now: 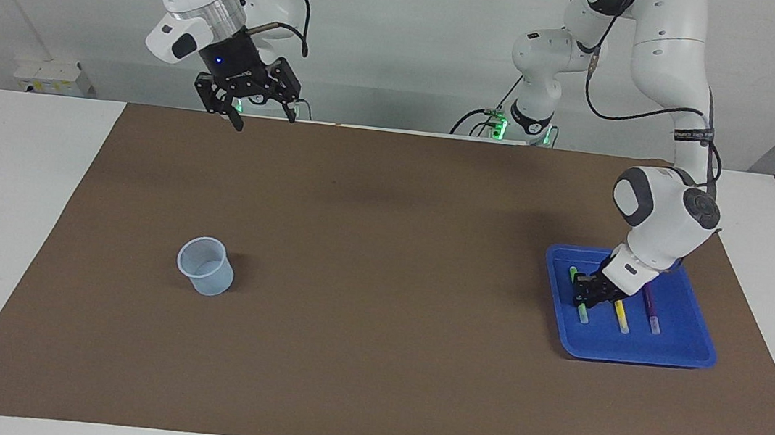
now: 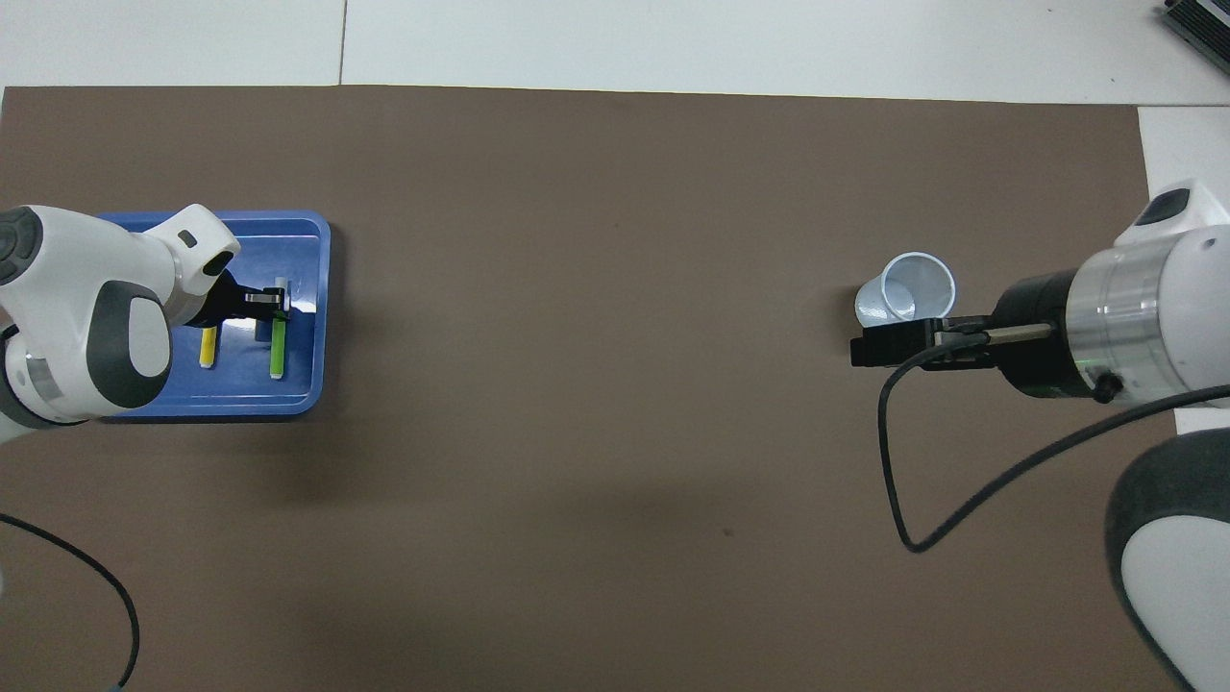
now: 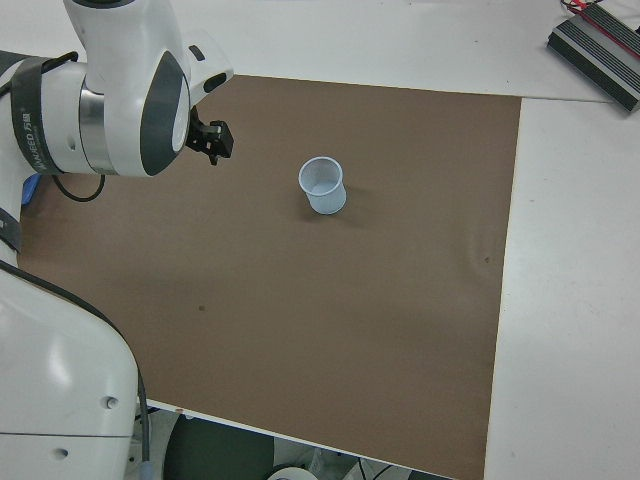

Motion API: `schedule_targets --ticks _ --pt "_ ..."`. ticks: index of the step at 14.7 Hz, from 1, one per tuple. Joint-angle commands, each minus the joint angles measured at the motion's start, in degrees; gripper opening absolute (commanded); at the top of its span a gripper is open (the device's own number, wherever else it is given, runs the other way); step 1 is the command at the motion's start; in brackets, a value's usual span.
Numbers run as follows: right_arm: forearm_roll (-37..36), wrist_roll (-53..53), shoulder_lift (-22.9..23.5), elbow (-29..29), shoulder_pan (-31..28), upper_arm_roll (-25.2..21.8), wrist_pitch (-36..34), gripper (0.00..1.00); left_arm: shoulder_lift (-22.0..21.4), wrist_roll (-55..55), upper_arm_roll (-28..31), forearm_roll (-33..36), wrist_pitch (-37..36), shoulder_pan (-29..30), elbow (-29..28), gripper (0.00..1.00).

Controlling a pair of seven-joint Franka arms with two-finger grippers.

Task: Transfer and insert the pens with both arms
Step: 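Lift the green pen with the left gripper while the right gripper approaches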

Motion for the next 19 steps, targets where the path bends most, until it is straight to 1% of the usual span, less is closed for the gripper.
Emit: schedule_targets --ticks 1,3,5,7,8,10,11,12,14,16,17,18,19 --pt "1.63 2.09 -0.83 -1.51 0.18 -0.07 1.14 1.00 -0.81 -0.44 -0.09 -0.24 0.64 -0.08 -1.37 0.00" --pt "2.16 2.96 -0.83 -1.60 0.18 -0.07 0.96 1.00 -0.98 -0.44 -0.09 -0.24 -0.67 -0.08 -1.02 0.00" --pt "3.81 7.25 -0.65 -1.69 0.36 0.11 1.31 1.00 -1.07 -0.44 -0.09 -0.24 -3.57 -0.16 -0.23 0.00" --pt "6.37 12.52 -0.65 -1.69 2.10 0.11 2.71 1.00 -1.07 -0.44 0.00 -0.24 -5.77 0.18 1.34 0.00" --pt "6.46 14.55 -0.56 -1.69 2.29 0.19 3.33 1.00 -1.16 -0.52 0.00 -0.24 -7.00 0.53 2.31 0.00" --pt "7.77 15.79 -0.48 -2.13 2.46 0.20 3.86 1.00 -1.51 -0.52 0.26 -0.24 -9.11 1.06 3.72 0.00" --pt "9.17 16.41 -0.56 -2.74 2.47 0.20 3.95 1.00 -2.56 -0.52 0.35 -0.24 -10.08 1.76 4.33 0.00" --pt "9.97 16.85 -0.56 -3.27 2.47 0.20 4.73 1.00 -3.00 -0.61 0.35 -0.24 -10.96 1.68 5.65 0.00" --pt "11.03 19.29 -0.56 -4.15 2.90 0.20 8.59 1.00 -2.92 -1.92 0.35 -0.24 -12.19 0.63 6.89 0.00" --pt "12.70 26.48 -0.04 -4.76 5.71 0.20 12.45 1.00 -3.01 -4.91 0.26 -0.24 -12.81 0.36 7.15 0.00" --pt "12.96 29.48 0.14 -5.11 7.46 0.20 14.82 1.00 -3.09 -9.27 0.17 -0.32 -13.51 0.45 7.07 0.00" --pt "13.05 30.03 0.31 -5.47 8.87 0.20 16.07 1.00 -3.27 -16.80 -0.09 -0.58 -14.56 0.89 6.98 0.00" --pt "13.06 30.04 0.40 -5.64 9.14 0.20 16.17 1.00 -3.53 -21.48 -0.18 -0.76 -16.66 0.80 6.98 0.00"
